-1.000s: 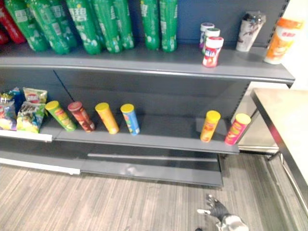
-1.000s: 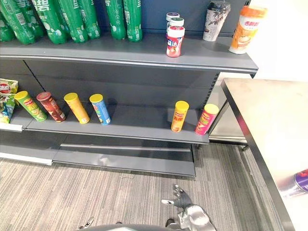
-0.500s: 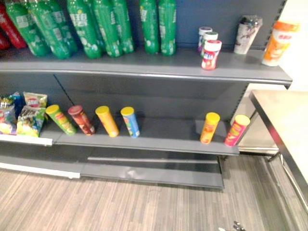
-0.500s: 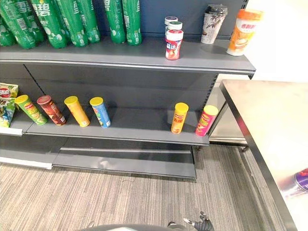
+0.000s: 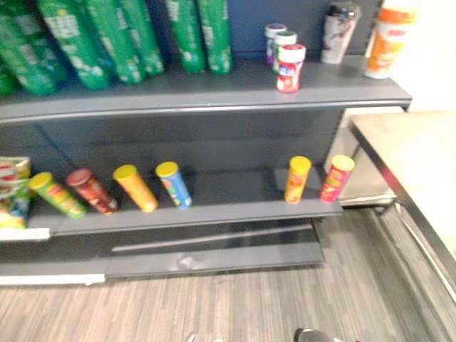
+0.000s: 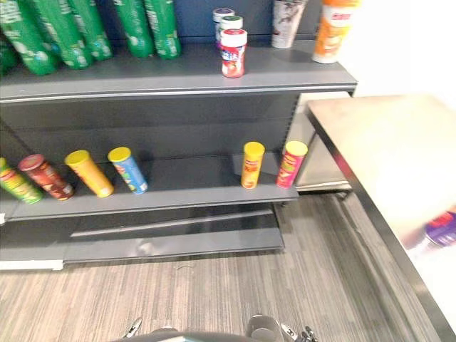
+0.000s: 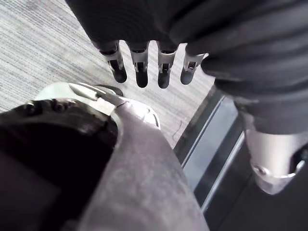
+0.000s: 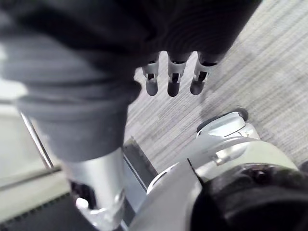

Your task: Put the gum and the chips on the shelf.

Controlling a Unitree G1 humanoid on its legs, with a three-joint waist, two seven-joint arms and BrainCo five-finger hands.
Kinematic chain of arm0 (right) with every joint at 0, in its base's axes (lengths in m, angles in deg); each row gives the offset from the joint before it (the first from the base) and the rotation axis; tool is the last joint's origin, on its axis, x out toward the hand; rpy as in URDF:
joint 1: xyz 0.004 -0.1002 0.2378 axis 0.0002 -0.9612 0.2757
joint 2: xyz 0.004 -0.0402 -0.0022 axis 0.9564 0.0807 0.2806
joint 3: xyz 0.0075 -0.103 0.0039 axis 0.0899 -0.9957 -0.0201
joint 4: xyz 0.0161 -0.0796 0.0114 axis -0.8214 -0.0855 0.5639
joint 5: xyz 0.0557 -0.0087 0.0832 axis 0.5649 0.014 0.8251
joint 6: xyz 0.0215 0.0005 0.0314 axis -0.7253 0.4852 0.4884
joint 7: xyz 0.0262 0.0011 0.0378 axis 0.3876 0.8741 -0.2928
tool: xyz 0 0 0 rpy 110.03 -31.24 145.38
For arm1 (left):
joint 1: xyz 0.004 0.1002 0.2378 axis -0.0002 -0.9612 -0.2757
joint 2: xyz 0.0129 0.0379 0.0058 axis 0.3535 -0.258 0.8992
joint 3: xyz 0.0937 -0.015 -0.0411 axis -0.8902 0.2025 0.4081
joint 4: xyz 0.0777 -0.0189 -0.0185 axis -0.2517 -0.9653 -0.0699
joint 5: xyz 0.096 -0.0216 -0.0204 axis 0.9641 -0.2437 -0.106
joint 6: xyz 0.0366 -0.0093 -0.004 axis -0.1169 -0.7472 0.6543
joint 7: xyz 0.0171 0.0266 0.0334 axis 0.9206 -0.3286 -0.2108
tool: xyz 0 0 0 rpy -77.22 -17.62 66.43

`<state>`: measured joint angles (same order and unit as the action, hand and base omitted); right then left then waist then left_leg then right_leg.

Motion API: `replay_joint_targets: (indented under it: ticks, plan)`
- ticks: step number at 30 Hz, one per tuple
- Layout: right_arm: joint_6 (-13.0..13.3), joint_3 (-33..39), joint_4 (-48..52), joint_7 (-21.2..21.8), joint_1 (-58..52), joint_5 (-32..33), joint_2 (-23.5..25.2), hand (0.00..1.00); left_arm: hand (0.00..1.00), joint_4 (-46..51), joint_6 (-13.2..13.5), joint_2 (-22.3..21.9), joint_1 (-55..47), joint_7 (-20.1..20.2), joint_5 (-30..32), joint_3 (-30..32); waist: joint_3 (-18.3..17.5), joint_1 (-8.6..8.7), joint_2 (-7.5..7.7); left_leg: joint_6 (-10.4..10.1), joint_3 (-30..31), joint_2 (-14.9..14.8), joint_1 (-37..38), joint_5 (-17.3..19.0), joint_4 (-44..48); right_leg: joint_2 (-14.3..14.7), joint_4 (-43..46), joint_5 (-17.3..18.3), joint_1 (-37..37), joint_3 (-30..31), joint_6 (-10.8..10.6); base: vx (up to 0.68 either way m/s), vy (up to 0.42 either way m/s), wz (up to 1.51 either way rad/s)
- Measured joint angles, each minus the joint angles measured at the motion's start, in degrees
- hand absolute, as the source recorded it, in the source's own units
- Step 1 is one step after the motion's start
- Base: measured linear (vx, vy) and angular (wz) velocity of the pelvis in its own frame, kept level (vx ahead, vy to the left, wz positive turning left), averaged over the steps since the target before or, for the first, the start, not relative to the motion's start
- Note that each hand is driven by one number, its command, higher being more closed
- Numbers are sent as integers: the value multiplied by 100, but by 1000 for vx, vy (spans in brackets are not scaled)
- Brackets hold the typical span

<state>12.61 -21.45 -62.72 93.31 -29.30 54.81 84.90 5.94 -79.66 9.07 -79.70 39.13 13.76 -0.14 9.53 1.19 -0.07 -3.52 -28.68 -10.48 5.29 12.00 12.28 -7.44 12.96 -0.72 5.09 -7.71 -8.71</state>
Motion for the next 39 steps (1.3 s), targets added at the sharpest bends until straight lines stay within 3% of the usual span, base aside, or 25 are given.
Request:
replay_joint_targets:
  ticks: [2,4,8,9,10,13,17,26,30,31,32,34,35,39]
  plan:
    - [3,4,71,30,22,46,54,0,0,49,-27,37,53,-19,-1,131,91,4,42,73,-567,-108,62,35,-2,-150,155,17,163,-705,332,-170,141,-148]
    - [-6,3,2,101,27,39,94,0,0,64,-39,113,124,-165,-2,147,172,3,99,63,-1251,-339,130,6,4,-567,1132,342,250,-1882,758,-110,123,-146]
    - [-1,22,-5,97,90,-67,72,0,0,53,-116,177,107,-345,-236,116,185,-3,147,-10,-2196,-541,241,-59,72,-1122,1524,209,-247,-2860,851,7,-23,-147]
    - [-3,-9,-7,101,189,-74,77,0,0,48,-119,171,156,-399,-352,117,264,-13,168,-33,-2434,-590,266,-85,189,-940,1063,237,-330,-2999,788,23,-151,-128]
    - [32,-50,6,109,311,-76,38,0,0,24,-119,139,185,-448,-405,117,330,-14,74,-44,-2525,-615,288,-199,75,-691,517,190,-421,-3119,808,-59,-173,-131]
    - [115,-153,-3,63,371,-78,21,0,0,-6,-115,81,189,-485,-436,84,346,15,87,-240,-2650,-536,313,-362,-203,-266,-702,135,-648,-2961,697,-109,-217,-68]
    - [136,-272,0,-87,382,-76,-15,0,0,1,-109,105,172,-473,-413,47,354,10,117,-293,-2703,-494,396,-527,-317,-128,-1009,110,-746,-2904,643,-136,-70,-14]
    - [208,-192,4,-132,367,-73,5,0,0,1,-91,153,169,-392,-328,47,320,42,173,-204,-2635,-396,355,-623,-396,-341,-574,275,-507,-2844,658,-145,31,2]
    - [206,-114,5,-134,346,-68,45,0,0,-14,-91,164,166,-359,-443,56,332,189,125,-327,-2740,-742,272,-288,275,-494,178,738,-237,-2753,731,-54,-11,-14]
    - [206,-143,5,-146,327,-64,41,0,0,-16,-81,177,159,-349,-467,118,337,190,119,-274,-2548,-870,232,-318,768,-530,324,864,-180,-2599,732,1,-68,-53]
    - [207,-182,39,-164,315,-63,37,0,0,24,22,168,140,-284,-643,196,332,165,129,-67,-1828,-1063,-23,-460,1425,-528,482,949,-66,-2341,774,-1,-96,-70]
    - [209,-268,288,-250,327,-73,-6,0,0,215,152,44,85,-250,-904,235,346,104,160,126,-753,-1022,-463,-556,2038,-481,600,997,148,-1790,798,-14,-97,-127]
    - [203,-316,374,-288,367,-78,-48,0,0,228,179,-50,112,-257,-900,225,314,52,50,-4,-130,-802,-530,-442,1800,-402,559,990,255,-1431,785,12,-26,-147]
    - [116,-512,482,-389,352,-85,-85,0,0,332,327,-210,155,-240,-903,233,321,4,14,-66,712,-462,-661,-400,1111,-143,316,965,273,-826,745,12,16,-106]
